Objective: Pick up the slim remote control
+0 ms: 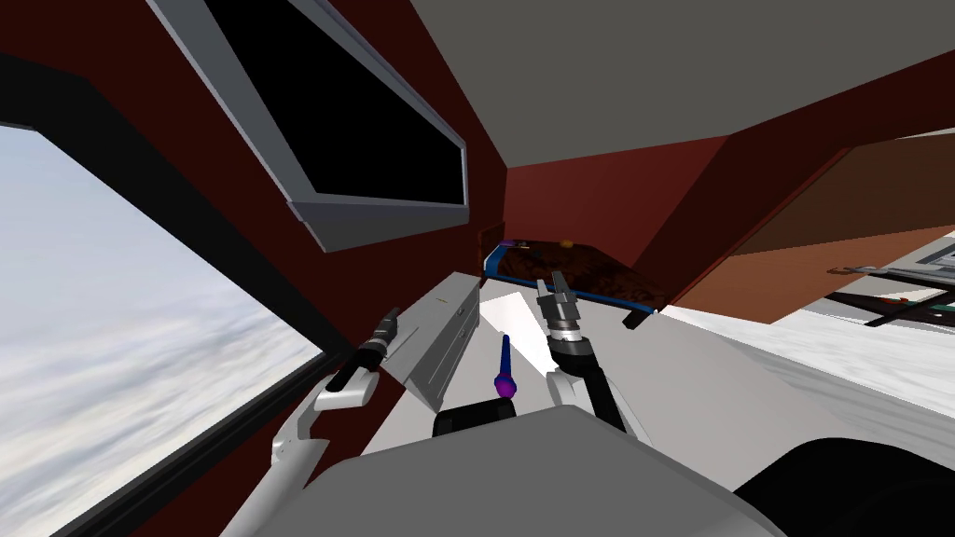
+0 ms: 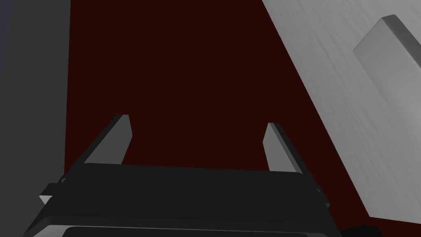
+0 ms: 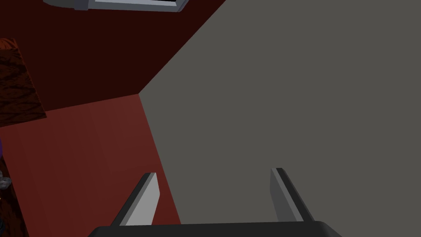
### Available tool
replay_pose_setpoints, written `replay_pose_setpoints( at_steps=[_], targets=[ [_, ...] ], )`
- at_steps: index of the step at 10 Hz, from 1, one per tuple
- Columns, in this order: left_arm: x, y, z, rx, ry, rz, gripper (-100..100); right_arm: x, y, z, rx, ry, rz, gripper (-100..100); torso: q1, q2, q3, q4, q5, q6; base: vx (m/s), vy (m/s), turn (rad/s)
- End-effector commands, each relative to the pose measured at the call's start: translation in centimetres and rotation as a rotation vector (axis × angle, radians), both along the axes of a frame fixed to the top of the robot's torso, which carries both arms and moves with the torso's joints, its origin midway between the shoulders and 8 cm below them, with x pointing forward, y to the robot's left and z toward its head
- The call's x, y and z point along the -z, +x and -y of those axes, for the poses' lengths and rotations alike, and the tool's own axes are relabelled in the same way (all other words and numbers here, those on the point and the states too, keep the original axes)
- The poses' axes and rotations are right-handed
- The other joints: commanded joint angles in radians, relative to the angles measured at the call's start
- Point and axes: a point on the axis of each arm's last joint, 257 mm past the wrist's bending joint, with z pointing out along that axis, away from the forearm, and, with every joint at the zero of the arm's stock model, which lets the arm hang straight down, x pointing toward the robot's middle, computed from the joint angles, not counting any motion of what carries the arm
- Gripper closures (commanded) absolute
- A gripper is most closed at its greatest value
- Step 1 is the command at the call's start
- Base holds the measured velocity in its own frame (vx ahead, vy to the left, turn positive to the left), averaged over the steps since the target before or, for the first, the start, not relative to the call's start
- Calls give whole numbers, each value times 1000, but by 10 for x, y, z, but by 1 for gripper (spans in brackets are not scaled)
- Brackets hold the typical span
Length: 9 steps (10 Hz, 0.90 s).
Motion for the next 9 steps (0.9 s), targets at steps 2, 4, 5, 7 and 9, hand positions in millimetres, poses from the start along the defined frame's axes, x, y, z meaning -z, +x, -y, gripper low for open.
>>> replay_pose_setpoints(
  at_steps=[2,4,5,7,9],
  targets=[
    [28,6,-26,-45,-12,-101,-100,0,0,0,0,0,0,0,1,0,0,0,0,0,23,-69,-7],
    [49,6,-48,-85,-22,-174,-100,0,0,0,0,0,0,0,1,0,0,0,0,0,37,-83,-1],
    [63,1,-53,-100,-22,-213,-100,0,0,0,0,0,0,0,0,0,0,0,0,0,26,-102,2],
    [80,0,-74,-143,-35,-285,-100,0,0,0,0,0,0,0,-1,0,0,0,0,0,43,-95,0],
    [96,-5,-96,-190,-52,-355,-100,0,0,0,0,0,0,0,-1,-1,-1,0,0,0,47,-89,4]
  ],
)
